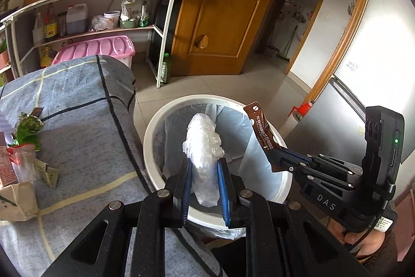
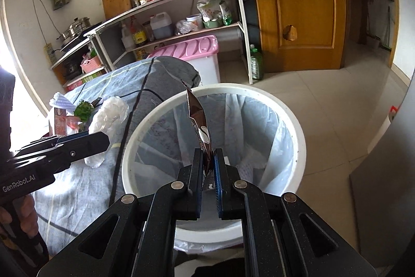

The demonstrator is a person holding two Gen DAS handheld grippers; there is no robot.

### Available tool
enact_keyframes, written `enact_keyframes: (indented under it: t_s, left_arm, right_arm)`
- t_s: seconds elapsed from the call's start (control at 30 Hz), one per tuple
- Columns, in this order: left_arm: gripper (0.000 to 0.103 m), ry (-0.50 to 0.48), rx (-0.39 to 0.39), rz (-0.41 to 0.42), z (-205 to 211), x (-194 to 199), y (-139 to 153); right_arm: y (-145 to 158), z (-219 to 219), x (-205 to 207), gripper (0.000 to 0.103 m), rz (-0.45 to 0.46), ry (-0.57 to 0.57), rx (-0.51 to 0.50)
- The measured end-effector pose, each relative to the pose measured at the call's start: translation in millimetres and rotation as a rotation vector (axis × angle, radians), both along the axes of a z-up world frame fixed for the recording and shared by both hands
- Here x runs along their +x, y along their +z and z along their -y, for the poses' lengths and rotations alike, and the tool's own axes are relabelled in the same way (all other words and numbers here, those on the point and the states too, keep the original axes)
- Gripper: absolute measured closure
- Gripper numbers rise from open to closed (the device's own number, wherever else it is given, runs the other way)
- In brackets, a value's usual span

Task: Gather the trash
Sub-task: 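Carry both items over the bin and open both grippers to drop them, then move both open grippers back toward the remaining trash on the table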

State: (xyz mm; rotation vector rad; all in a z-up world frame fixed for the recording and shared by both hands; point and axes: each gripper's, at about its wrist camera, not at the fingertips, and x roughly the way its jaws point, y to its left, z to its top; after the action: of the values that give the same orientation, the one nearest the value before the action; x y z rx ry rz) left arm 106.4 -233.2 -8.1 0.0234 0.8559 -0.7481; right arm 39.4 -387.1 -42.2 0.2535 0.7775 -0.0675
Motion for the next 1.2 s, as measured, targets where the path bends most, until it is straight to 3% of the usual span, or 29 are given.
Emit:
enact_keyframes:
  t_s: [0.3,0.47,0.57,0.9,1.2]
  left_arm:
    - [0.081,-0.015,0.036,-0.093,26.3,14.3,-27.4]
    - [0.06,-0.016,0.026,-0.106,26.0,20.3,-32.7]
    - [0.059,-0.005,0.018,-0.106,21.3,22.4,-32.2]
    - [0.054,0.06,-0.004,-0.064,-15.3,13.9,-18.4]
    - [0.052,0.203,-0.01,-0.018,-78.4,6.9,-6.6]
  right_arm:
    - [-17.9,15.8,8.4,0.094,-0.07,-0.035,0.003]
    - [-16.7,21.1,7.9,0.08,-0.072,-0.048,0.011]
    - [-14.3,20.1,4.9,0.078,-0.063,-0.05,0.013]
    - [-2.0,-3.1,2.4,0.072,-0.025,-0.016,0.029]
    - [9.0,-46.9,7.5,0.071,0.015,0.072,0.038]
